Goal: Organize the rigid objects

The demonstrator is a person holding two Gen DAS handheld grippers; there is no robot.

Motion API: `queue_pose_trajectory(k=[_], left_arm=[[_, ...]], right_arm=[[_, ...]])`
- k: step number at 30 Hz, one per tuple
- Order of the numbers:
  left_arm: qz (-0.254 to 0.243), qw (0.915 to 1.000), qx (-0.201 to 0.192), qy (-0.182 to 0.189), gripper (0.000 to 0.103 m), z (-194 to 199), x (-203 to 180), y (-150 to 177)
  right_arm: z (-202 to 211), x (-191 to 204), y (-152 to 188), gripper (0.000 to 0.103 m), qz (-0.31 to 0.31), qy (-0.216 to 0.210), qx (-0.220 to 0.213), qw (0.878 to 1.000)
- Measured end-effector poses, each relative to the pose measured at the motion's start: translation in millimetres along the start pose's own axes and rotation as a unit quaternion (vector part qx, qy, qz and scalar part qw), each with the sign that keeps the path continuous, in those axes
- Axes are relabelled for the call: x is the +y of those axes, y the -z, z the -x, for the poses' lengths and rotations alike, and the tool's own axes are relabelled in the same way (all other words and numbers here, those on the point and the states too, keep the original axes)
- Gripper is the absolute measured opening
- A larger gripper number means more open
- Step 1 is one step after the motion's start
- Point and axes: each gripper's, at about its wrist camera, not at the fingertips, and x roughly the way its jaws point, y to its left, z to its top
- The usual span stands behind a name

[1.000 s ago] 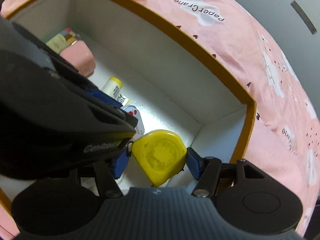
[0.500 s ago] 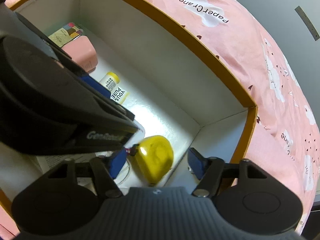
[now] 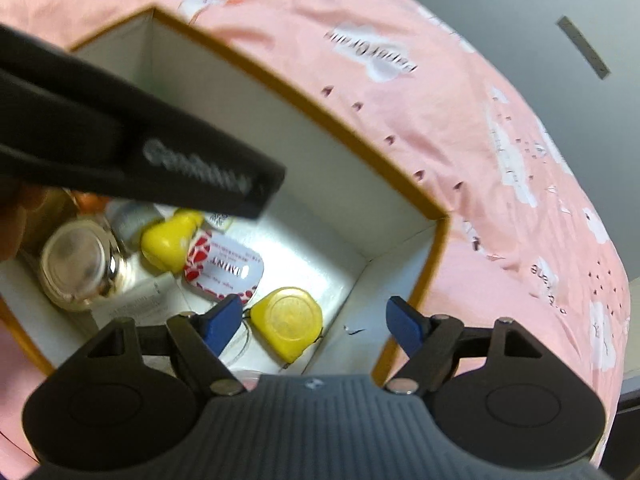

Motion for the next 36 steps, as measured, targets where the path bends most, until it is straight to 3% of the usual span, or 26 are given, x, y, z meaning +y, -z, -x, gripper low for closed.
queue_pose_trajectory(k=[5,9,11,15,17,20,22,25,28,33,36], left_arm=[[-0.016,0.9967,-0.075,-0.028,0.055,41.2,-10.9,-1.5],[-0.038,0.9887,-0.139,-0.041,0.057,73.5,-16.7,2.0],[-0.049,0.9841,-0.165,-0.043,0.063,88.7,-18.8,3.2],[-0.075,0.9765,-0.202,-0.010,0.075,114.7,-18.2,7.7],[-0.095,0.9720,-0.214,-0.023,0.080,124.2,-17.9,14.0],[-0.118,0.9674,-0.219,-0.044,0.086,136.6,-14.2,26.3],[-0.121,0.9673,-0.217,-0.051,0.096,144.7,-10.7,33.2],[-0.131,0.9668,-0.212,-0.056,0.097,151.8,-3.9,43.5],[-0.131,0.9699,-0.190,-0.077,0.103,154.9,5.6,55.6],[-0.093,0.9806,-0.148,-0.089,0.103,147.4,21.2,69.9],[-0.076,0.9806,-0.143,-0.110,0.103,143.0,29.9,78.8]], right_arm=[[37.0,-14.7,7.5,0.079,-0.086,-0.003,-0.050,0.995],[68.9,-17.1,20.4,0.084,-0.152,0.028,-0.103,0.983],[84.8,-16.3,25.8,0.085,-0.175,0.039,-0.124,0.976],[107.0,-11.9,37.0,0.099,-0.222,0.043,-0.169,0.959],[118.4,-8.6,43.9,0.099,-0.249,0.046,-0.190,0.948],[132.2,-0.9,54.8,0.100,-0.287,0.043,-0.208,0.934],[137.5,6.9,62.8,0.100,-0.313,0.040,-0.219,0.923],[138.3,20.3,72.2,0.100,-0.336,0.029,-0.222,0.915],[139.1,33.1,80.4,0.100,-0.342,0.019,-0.218,0.914],[138.8,58.3,91.8,0.100,-0.328,0.021,-0.212,0.920],[136.9,71.6,99.0,0.100,-0.328,0.036,-0.200,0.923]])
